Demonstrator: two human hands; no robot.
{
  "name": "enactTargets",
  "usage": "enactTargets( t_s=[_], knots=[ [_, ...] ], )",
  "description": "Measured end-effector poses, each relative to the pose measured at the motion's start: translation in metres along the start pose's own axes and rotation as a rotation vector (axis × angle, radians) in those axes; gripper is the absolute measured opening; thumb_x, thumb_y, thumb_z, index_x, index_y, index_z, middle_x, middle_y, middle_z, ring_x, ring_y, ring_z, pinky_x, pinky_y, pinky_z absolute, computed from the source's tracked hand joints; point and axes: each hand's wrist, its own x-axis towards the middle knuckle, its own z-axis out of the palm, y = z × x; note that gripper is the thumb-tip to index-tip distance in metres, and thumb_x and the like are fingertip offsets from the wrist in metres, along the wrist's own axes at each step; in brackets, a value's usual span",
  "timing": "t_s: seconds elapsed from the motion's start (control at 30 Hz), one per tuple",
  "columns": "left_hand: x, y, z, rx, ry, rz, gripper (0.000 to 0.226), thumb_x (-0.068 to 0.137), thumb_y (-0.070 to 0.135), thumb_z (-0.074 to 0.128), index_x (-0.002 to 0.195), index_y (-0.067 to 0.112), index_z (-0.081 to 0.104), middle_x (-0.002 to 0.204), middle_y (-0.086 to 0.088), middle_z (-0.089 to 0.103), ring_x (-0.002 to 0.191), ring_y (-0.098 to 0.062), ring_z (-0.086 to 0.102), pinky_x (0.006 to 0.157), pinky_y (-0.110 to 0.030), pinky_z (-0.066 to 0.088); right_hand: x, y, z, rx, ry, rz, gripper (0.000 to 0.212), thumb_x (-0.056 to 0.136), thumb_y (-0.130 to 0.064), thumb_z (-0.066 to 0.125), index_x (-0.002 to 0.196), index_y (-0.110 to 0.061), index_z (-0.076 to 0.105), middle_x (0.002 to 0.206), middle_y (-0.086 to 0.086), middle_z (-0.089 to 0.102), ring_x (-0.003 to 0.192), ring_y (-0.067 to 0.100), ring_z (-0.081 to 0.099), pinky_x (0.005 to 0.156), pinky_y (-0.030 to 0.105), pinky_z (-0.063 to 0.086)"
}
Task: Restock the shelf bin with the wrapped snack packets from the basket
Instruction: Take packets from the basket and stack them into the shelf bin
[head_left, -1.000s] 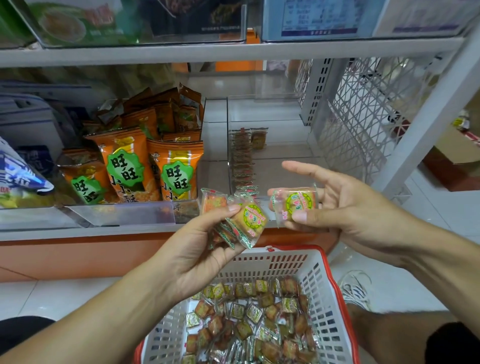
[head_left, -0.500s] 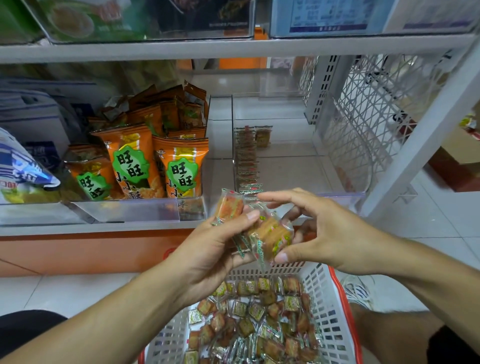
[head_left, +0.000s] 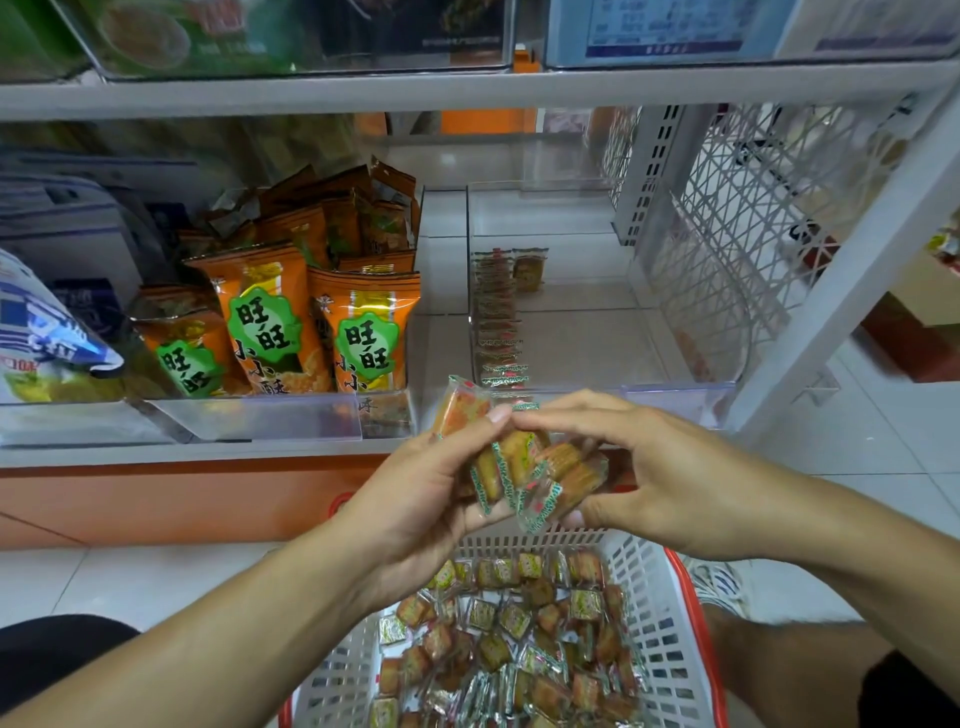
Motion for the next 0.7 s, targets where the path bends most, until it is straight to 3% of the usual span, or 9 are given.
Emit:
enactTargets(
  t_s=[0.13,0.2,0.3,0.4,0.5,0.57,0.63,0.7],
  knots=[
    [0.0,0.001,-0.001,-0.068,0.06,-0.028,0.04,0.075,0.022,0.076,0.109,0.002,0.07,0.098,-0.021,0.078,0.081,-0.028,0.078,0.053,-0.03,0.062,-0.002,0.001,-0.005,0.037,0.053,0.077,0.058,0.076,-0.024,0.087,0.117,-0.046,0.053,0.11,-0.019,0.064,0.096,0.01,0.068,0.087,0.044,0.057],
    [0.0,0.003,-0.001,-0.095,0.059,-0.028,0.04,0.074,0.02,0.076,0.109,0.0,0.07,0.103,-0.023,0.077,0.085,-0.031,0.078,0.056,-0.034,0.064,-0.002,0.002,-0.007,0.076,0.058,0.096,0.058,0.074,-0.023,0.088,0.114,-0.045,0.052,0.108,-0.016,0.065,0.093,0.013,0.071,0.086,0.049,0.056],
    [0.002,0.003,-0.001,-0.101,0.035,-0.007,0.038,0.073,0.02,0.076,0.106,0.001,0.07,0.106,-0.024,0.076,0.089,-0.032,0.077,0.07,-0.041,0.065,0.0,0.002,-0.009,0.085,0.048,0.062,0.068,0.076,-0.029,0.088,0.127,-0.05,0.049,0.118,-0.014,0.062,0.106,0.01,0.067,0.095,0.04,0.055],
    [0.005,0.002,0.0,-0.07,0.03,0.069,0.042,0.073,0.02,0.076,0.108,-0.002,0.068,0.105,-0.027,0.075,0.09,-0.033,0.077,0.062,-0.034,0.064,0.006,0.006,-0.016,0.25,0.156,0.04,0.063,0.071,-0.028,0.087,0.126,-0.033,0.057,0.119,-0.008,0.07,0.11,0.009,0.067,0.096,0.028,0.054],
    [0.012,0.004,0.002,0.025,0.056,0.196,0.046,0.072,0.023,0.079,0.111,0.004,0.065,0.099,-0.026,0.073,0.093,-0.035,0.076,0.064,-0.031,0.062,0.026,0.022,-0.03,0.424,0.357,0.09,0.059,0.066,-0.017,0.086,0.12,-0.022,0.061,0.105,-0.011,0.076,0.098,0.002,0.07,0.087,0.015,0.051],
    [0.017,0.008,0.004,0.071,0.038,0.248,0.039,0.074,0.023,0.081,0.108,0.009,0.068,0.096,-0.022,0.071,0.095,-0.035,0.075,0.067,-0.033,0.062,0.05,0.04,-0.038,0.486,0.45,0.182,0.059,0.07,-0.003,0.086,0.122,-0.016,0.061,0.103,-0.007,0.077,0.096,0.004,0.071,0.088,0.015,0.052],
    [0.023,0.013,0.008,0.108,0.017,0.265,0.027,0.079,0.021,0.083,0.103,0.013,0.073,0.098,-0.019,0.071,0.097,-0.036,0.075,0.071,-0.035,0.062,0.079,0.058,-0.044,0.509,0.477,0.278,0.051,0.074,0.006,0.082,0.117,-0.014,0.064,0.098,-0.004,0.078,0.092,0.005,0.073,0.086,0.019,0.054],
    [0.029,0.017,0.013,0.129,0.01,0.261,0.02,0.08,0.021,0.082,0.099,0.016,0.076,0.103,-0.021,0.072,0.099,-0.039,0.074,0.074,-0.037,0.062,0.106,0.075,-0.049,0.44,0.473,0.35,0.037,0.076,0.005,0.08,0.103,-0.018,0.07,0.086,-0.009,0.077,0.072,-0.007,0.069,0.07,0.014,0.053]
  ],
)
